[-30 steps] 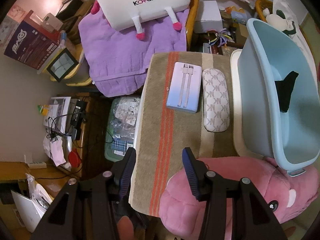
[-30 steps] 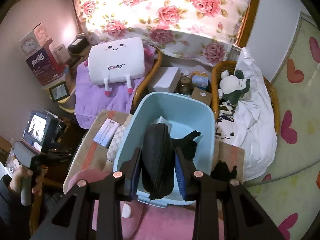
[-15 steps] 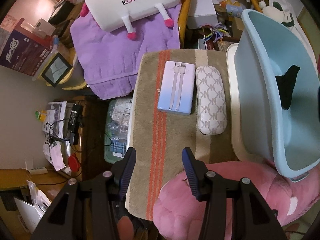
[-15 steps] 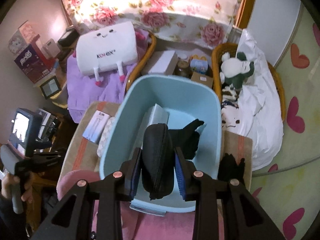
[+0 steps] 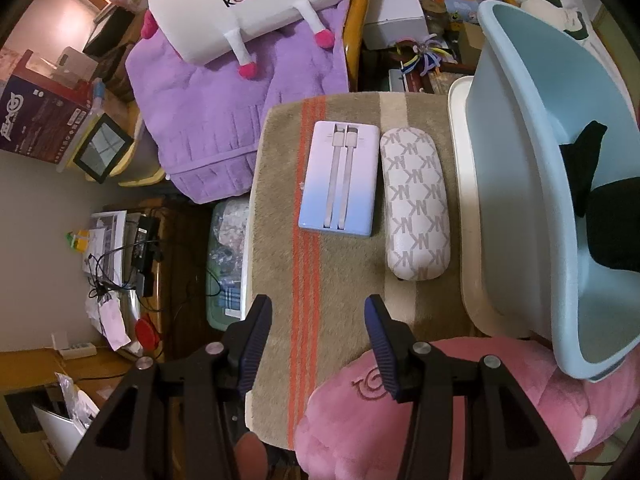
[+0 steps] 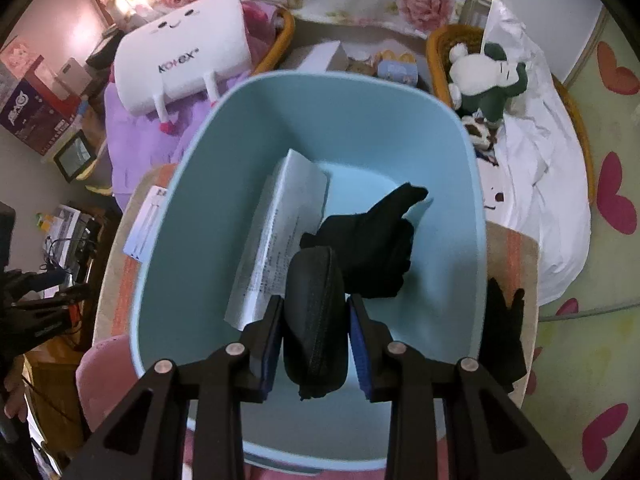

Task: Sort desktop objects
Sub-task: 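Carry the black case with the right gripper over the blue basin, then lower the black case into the basin and open the right gripper, then grasp the white NK-patterned glasses case with the left gripper while the right gripper withdraws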

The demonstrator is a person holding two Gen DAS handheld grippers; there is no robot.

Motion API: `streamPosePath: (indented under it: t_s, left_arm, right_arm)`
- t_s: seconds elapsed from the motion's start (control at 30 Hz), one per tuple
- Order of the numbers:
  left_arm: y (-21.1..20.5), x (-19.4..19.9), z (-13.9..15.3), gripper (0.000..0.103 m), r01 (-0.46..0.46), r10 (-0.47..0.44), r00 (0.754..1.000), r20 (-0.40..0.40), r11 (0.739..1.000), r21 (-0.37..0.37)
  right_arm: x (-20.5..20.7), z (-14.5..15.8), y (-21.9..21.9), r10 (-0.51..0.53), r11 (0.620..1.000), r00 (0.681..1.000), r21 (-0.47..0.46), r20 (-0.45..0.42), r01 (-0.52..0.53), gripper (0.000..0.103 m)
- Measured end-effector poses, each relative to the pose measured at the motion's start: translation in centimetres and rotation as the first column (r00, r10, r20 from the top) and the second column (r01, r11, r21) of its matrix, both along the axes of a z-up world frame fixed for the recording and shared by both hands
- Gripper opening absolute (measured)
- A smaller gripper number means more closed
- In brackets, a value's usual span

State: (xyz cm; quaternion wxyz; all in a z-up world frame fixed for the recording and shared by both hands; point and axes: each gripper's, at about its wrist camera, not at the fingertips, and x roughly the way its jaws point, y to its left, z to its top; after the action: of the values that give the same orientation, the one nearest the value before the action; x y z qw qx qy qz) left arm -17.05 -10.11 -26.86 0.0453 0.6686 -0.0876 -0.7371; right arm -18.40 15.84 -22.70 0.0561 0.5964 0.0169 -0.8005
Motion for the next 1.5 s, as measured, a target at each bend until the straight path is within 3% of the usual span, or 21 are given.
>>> streamPosePath:
  t_s: [0.27, 0.33, 0.43, 0.53, 0.9, 1.23, 1.47, 1.5]
  left_arm:
    - [0.6, -0.7, -2.0, 0.052, 0.017, -0.018, 0.999, 0.037, 1.0, 0.005]
    - [1.1, -0.9, -2.6, 0.052, 0.026, -0.026, 0.999, 0.048, 1.0, 0.006]
    - [1.7, -1.3, -3.6, 0.052, 0.027, -0.03, 0.997, 0.07, 0.999, 0.035]
    - [2.5, -1.9, -4.6, 0.052, 0.031, -0.036, 0.994, 0.099, 0.998, 0.049]
    - [4.9, -4.3, -7.9, 0.054, -0.009, -0.023, 0.98, 0.198, 0.987, 0.161]
    - [5.3, -6.7, -9.4, 0.054, -0.076, 0.022, 0.973, 0.228, 0.97, 0.229]
    - [5.9, -7.0, -9.7, 0.061, -0.06, 0.01, 0.974, 0.226, 0.975, 0.213]
    - [6.0, -7.1, -10.0, 0.067, -0.057, 0.009, 0.973, 0.233, 0.979, 0.198]
  right_arm:
    - [-0.5, -1.8, 0.8, -0.029, 0.999, 0.999, -0.026, 0.042, 0.03, 0.037]
    - [-0.5, -1.6, 1.1, -0.036, 0.999, 0.999, -0.015, 0.035, 0.037, 0.059]
    - [-0.3, -1.3, 1.7, -0.047, 0.999, 0.998, -0.012, 0.031, 0.048, 0.076]
    - [0.4, -0.9, 2.8, -0.072, 0.997, 0.997, -0.035, 0.035, 0.074, 0.086]
    - [5.0, 1.0, 6.7, -0.141, 0.982, 0.99, -0.125, 0.03, 0.143, 0.092]
    - [8.0, 1.1, 9.5, -0.187, 0.973, 0.981, -0.129, 0.057, 0.193, 0.092]
    - [8.5, 0.5, 10.9, -0.217, 0.969, 0.973, -0.104, 0.074, 0.224, 0.092]
    - [8.5, 0.3, 10.9, -0.217, 0.969, 0.973, -0.104, 0.079, 0.224, 0.092]
